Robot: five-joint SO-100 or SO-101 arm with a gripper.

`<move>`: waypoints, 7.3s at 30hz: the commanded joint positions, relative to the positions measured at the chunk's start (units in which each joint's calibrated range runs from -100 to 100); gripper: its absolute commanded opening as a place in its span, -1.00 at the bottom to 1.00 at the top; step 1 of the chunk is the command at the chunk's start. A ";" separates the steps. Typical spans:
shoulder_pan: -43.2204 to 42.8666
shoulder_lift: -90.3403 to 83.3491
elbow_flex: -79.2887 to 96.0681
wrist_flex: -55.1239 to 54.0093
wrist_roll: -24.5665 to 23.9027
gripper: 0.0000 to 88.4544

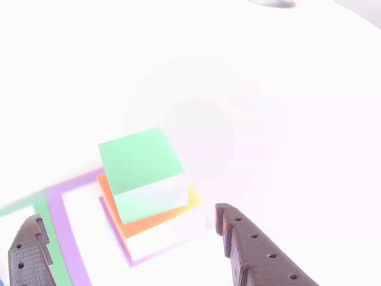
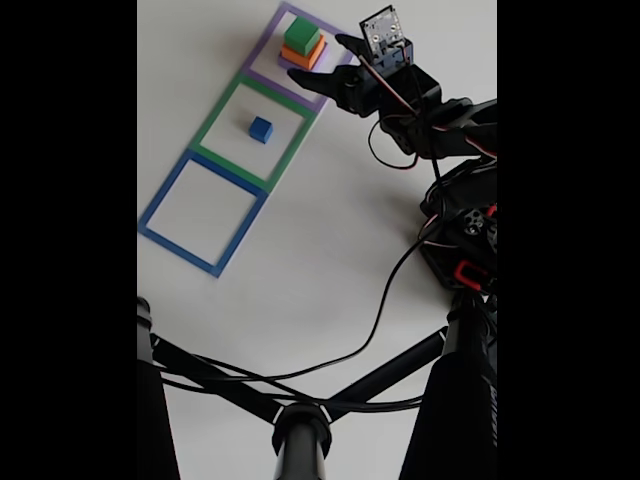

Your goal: Tower of hanoi

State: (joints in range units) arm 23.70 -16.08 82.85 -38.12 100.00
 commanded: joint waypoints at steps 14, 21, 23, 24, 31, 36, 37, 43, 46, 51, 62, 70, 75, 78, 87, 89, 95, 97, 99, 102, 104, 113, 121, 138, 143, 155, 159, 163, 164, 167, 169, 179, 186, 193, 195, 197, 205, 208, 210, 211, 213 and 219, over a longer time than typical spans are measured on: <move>-1.55 10.96 -10.58 -6.57 0.00 -0.25; -1.84 14.27 -12.49 -8.52 0.00 -0.26; -1.94 14.75 -12.76 -8.92 0.00 -0.27; -1.94 14.91 -12.85 -9.00 0.00 -0.28; -1.94 15.64 -13.22 -9.41 0.00 -0.42; -2.13 15.80 -13.22 -9.41 0.00 -0.57; -2.22 15.80 -13.22 -9.41 0.00 -0.58; -2.61 15.88 -13.49 -9.41 0.00 -0.68; -2.61 16.04 -13.49 -9.33 0.00 -0.73; -2.99 16.04 -13.49 -9.33 0.00 -0.78; -4.24 5.22 -14.22 3.06 0.00 -0.80; -5.00 -18.03 -25.85 44.28 0.00 -0.80; -6.35 -24.73 -41.31 70.67 0.00 -0.80; -7.98 -25.30 -54.22 86.54 0.00 -0.80; -15.45 -25.14 -77.04 111.48 0.00 -0.80; -17.47 -25.06 -79.95 114.80 0.00 -0.81; -24.47 -25.06 -84.31 118.93 0.00 -0.81; -26.67 -24.97 -84.95 119.26 0.00 -0.81; -28.88 -24.97 -85.04 119.26 0.00 -0.82; -32.23 -24.81 -85.04 119.26 0.00 -0.82; -34.63 -24.65 -85.04 119.26 0.00 -0.82; -45.94 -24.33 -82.95 117.64 0.00 -0.82; -49.30 -25.70 -65.95 101.68 0.00 -0.82; -48.53 -19.89 -11.85 32.78 0.00 -0.83; -47.96 -8.58 -8.76 16.18 0.00 -0.83; -46.14 17.41 -11.22 -9.57 0.00 -0.83; -46.33 24.04 -13.40 -14.51 0.00 -0.83; -46.71 29.28 -15.49 -18.15 0.00 -0.83; -46.71 30.41 -15.85 -18.80 0.00 -0.83; -46.52 33.48 -16.95 -21.07 0.00 -0.83; -46.23 35.34 -17.67 -22.44 0.00 -0.82; -44.99 42.12 -22.31 -25.04 0.00 -0.69; -45.18 41.96 -21.67 -25.28 0.00 -0.45; -45.18 37.36 -18.67 -24.79 0.00 -0.40; -45.08 33.32 -16.40 -22.69 0.00 -0.40; -45.08 27.51 -13.95 -18.80 0.00 -0.41; -43.74 -3.01 -12.95 13.83 0.00 -0.59; -43.07 -14.07 -16.13 31.08 0.00 -0.76; -42.59 -21.10 -18.13 41.60 0.00 -0.86; -42.30 -24.17 -19.49 46.46 0.00 -0.92; -41.34 -28.29 -23.58 56.50 0.00 -1.00; -35.88 -35.39 -41.04 86.22 0.00 -1.00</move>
State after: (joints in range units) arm -15.76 -45.80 54.31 29.86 100.00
